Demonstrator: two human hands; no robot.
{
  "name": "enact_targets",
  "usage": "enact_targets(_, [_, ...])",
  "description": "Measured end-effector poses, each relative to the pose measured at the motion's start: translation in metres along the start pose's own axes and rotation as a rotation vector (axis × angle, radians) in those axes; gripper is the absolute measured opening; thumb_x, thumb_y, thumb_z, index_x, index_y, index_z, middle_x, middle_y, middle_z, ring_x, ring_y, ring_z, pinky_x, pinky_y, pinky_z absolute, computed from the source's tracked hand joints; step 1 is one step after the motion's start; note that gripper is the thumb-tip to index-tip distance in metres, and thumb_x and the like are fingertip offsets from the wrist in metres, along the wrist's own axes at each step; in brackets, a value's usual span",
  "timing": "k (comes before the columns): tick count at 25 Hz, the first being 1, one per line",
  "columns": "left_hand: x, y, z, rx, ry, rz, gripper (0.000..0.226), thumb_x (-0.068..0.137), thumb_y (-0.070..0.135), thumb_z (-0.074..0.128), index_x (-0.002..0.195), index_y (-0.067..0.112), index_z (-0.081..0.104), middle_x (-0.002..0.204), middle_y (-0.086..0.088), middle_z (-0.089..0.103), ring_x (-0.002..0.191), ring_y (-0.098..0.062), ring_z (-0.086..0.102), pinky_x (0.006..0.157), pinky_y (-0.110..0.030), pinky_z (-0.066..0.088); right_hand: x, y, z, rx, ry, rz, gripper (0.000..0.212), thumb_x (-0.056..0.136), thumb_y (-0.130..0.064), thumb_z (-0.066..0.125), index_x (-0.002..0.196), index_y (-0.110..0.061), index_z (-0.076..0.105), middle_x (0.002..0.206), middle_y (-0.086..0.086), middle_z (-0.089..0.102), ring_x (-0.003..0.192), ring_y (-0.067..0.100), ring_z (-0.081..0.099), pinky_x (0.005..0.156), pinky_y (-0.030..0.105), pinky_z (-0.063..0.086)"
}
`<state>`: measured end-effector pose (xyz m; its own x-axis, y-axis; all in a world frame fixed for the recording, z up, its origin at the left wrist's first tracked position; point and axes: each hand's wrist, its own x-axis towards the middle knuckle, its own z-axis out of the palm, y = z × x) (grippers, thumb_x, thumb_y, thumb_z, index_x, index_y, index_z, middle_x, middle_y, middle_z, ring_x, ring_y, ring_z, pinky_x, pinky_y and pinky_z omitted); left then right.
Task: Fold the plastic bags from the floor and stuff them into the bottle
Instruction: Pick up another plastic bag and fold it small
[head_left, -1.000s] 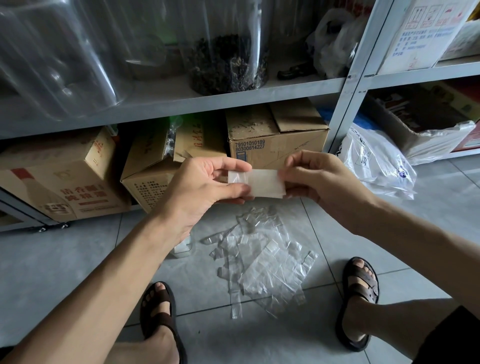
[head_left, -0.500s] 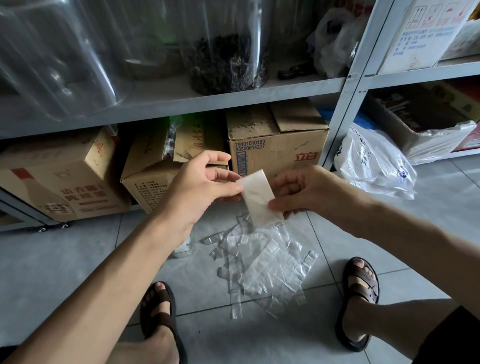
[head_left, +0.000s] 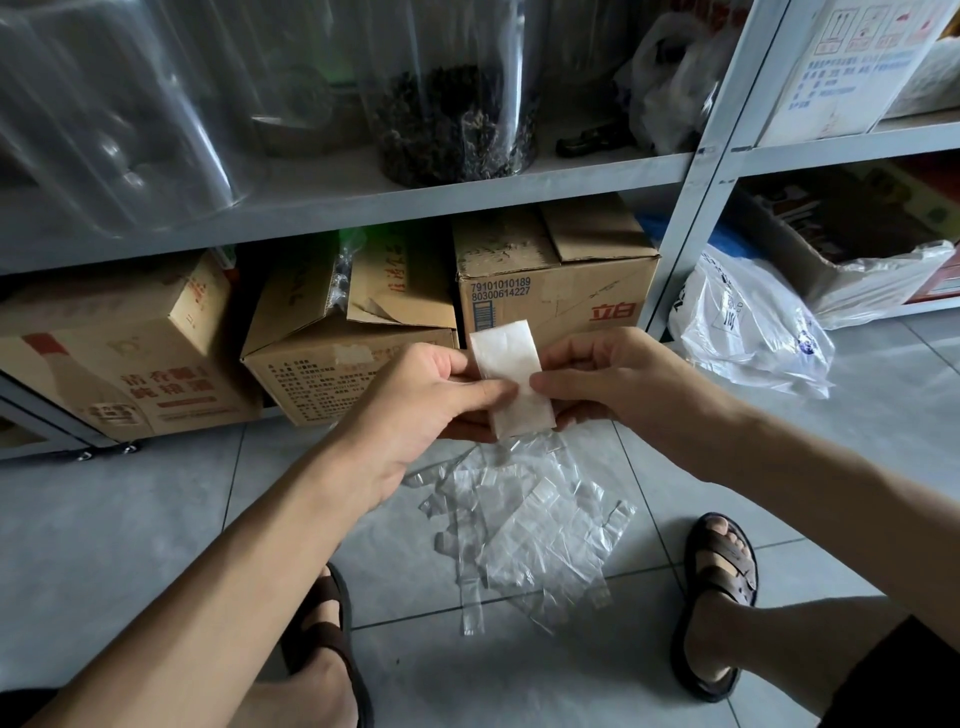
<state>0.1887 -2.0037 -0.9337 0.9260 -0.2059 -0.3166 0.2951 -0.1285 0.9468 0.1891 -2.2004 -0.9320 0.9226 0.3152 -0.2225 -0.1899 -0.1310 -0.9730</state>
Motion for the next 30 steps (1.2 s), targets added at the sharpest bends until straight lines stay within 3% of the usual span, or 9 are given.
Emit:
enact_targets(7, [0.0,0.005,-0.002,-0.066,0.001,-0.017,0.025,0.08,0.001,0.074,0.104,-0.008,0.071,0.091,-0.02,0.075,0.069,-0.021,0.073,0.055,-0.024,0.058,0.0,0.0,-0.001,0.043,0.002,0.018,0.005,0.086,0.001,0.067,0.084,-0.002,0.069,0.08,0.018,0.065,0.069,0.022,0.063,0.065,0.024,0.057])
enact_targets(11, [-0.002,0.007,-0.001,-0.145,0.006,-0.016,0.025,0.079,-0.003,0.072,0.104,-0.002,0.07,0.083,-0.013,0.075,0.063,-0.017,0.072,0.05,-0.023,0.056,-0.001,-0.002,0.0,0.163,-0.003,0.041,0.008,0.08,-0.001,0.07,0.083,-0.008,0.069,0.079,0.014,0.065,0.065,0.02,0.062,0.06,0.023,0.057])
enact_targets(14, [-0.004,0.01,0.0,-0.181,-0.006,-0.002,0.018,0.08,-0.008,0.069,0.089,0.007,0.073,0.072,-0.006,0.073,0.057,-0.013,0.069,0.048,-0.022,0.056,-0.001,-0.004,0.0,0.254,-0.014,0.045,0.008,0.075,-0.007,0.071,0.078,-0.014,0.07,0.077,0.01,0.066,0.064,0.017,0.063,0.058,0.022,0.056])
enact_targets(19, [-0.007,0.013,0.002,-0.234,-0.058,-0.02,0.017,0.067,0.004,0.066,0.069,0.016,0.078,0.071,-0.004,0.074,0.057,-0.01,0.068,0.048,-0.019,0.054,-0.002,-0.006,0.0,0.301,-0.034,0.054,0.018,0.088,0.001,0.06,0.077,-0.011,0.069,0.071,0.008,0.066,0.057,0.012,0.063,0.054,0.02,0.055])
enact_targets(25, [-0.009,0.015,0.002,-0.247,-0.102,-0.06,0.039,0.091,-0.004,0.053,0.067,0.013,0.078,0.072,-0.011,0.074,0.055,-0.015,0.07,0.047,-0.02,0.055,-0.004,-0.008,0.001,0.326,-0.074,0.093,0.024,0.097,0.001,0.049,0.082,-0.007,0.066,0.068,0.009,0.063,0.053,0.012,0.063,0.052,0.021,0.055])
enact_targets(30, [-0.009,0.017,0.003,-0.307,-0.118,-0.088,0.047,0.097,-0.005,0.044,0.067,0.011,0.077,0.073,-0.014,0.074,0.056,-0.017,0.072,0.048,-0.021,0.056,-0.004,-0.009,0.002,0.356,-0.069,0.101,0.03,0.097,0.005,0.045,0.079,-0.006,0.066,0.067,0.012,0.061,0.051,0.013,0.062,0.051,0.021,0.055])
